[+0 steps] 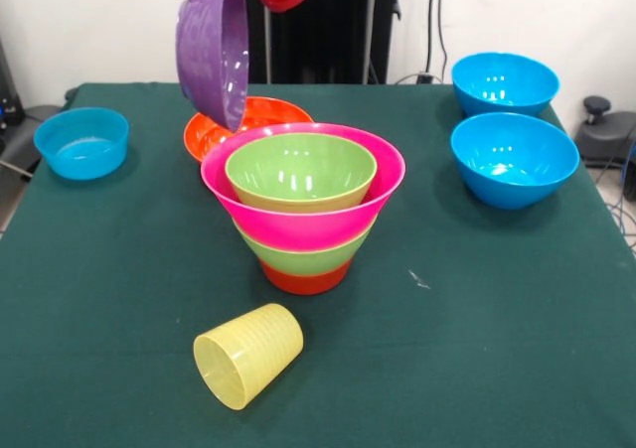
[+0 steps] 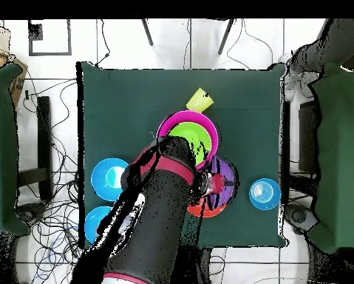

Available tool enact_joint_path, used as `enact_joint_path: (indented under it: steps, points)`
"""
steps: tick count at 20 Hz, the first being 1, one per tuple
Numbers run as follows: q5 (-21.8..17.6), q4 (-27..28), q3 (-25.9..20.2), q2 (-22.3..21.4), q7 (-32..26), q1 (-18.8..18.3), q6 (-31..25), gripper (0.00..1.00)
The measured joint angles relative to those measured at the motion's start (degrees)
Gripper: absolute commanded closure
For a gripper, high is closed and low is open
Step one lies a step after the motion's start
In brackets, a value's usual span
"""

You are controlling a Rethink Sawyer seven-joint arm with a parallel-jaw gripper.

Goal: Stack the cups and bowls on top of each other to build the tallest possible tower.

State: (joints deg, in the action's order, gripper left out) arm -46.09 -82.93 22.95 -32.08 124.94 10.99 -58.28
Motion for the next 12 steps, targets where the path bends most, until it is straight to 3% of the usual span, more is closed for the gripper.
enact_joint_path:
  steps: [12]
  points:
    - [2.74,0.02,1.59,0.26,0.0,1.01,-0.01,1.0]
